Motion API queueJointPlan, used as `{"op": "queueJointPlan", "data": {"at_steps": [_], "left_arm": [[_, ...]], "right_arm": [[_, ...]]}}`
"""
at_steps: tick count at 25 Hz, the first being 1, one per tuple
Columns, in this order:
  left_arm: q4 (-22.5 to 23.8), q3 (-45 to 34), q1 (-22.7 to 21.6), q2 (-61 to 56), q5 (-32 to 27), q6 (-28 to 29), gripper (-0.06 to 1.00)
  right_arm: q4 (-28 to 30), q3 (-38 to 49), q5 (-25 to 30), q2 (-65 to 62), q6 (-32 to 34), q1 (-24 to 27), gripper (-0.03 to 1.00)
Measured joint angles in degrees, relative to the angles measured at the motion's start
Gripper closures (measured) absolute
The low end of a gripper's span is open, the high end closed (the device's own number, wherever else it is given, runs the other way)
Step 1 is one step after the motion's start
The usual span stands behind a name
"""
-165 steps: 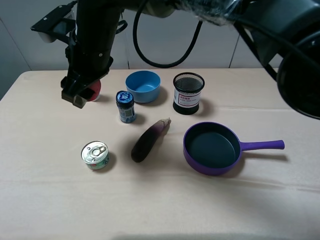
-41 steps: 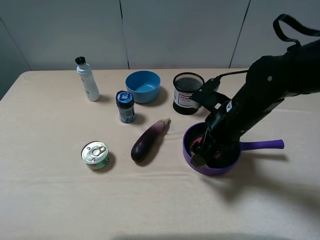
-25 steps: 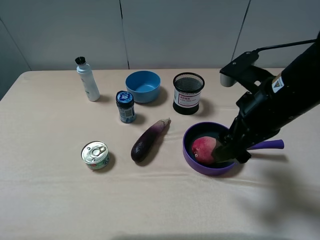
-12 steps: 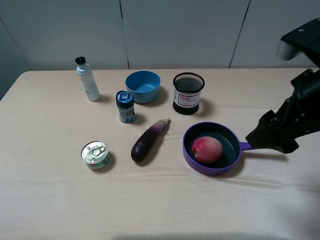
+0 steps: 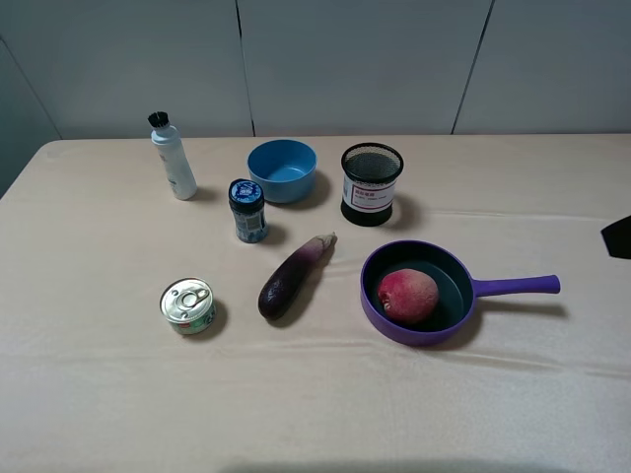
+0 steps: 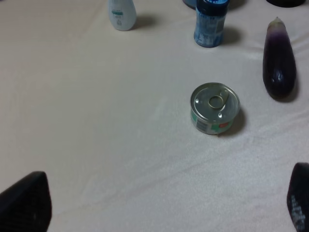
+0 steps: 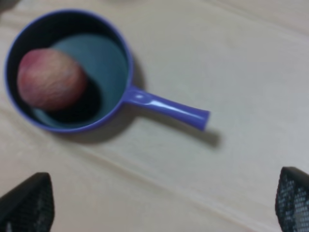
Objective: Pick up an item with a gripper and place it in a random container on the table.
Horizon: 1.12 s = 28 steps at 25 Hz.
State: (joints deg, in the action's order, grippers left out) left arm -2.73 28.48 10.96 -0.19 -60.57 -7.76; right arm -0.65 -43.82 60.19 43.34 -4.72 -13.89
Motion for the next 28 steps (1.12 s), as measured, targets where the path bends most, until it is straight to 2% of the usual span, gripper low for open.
{"op": "queueJointPlan", "data": {"at_steps": [9,16,28], "left_arm": [[0.00,0.00,0.00,0.00,0.00,0.00,-0.05],[0.00,0.00,0.00,0.00,0.00,0.00,-0.05],[0.00,0.00,0.00,0.00,0.00,0.00,-0.05]], "right_arm": [[0.21,2.93,1.73,-11.28,1.92,9.98,0.27],[-1.18,11.34,-2.45,-21.88,1.98,12.37,0.27],[-2.57,13.82,0.83,-31.44,2.10,15.35,0.27]]}}
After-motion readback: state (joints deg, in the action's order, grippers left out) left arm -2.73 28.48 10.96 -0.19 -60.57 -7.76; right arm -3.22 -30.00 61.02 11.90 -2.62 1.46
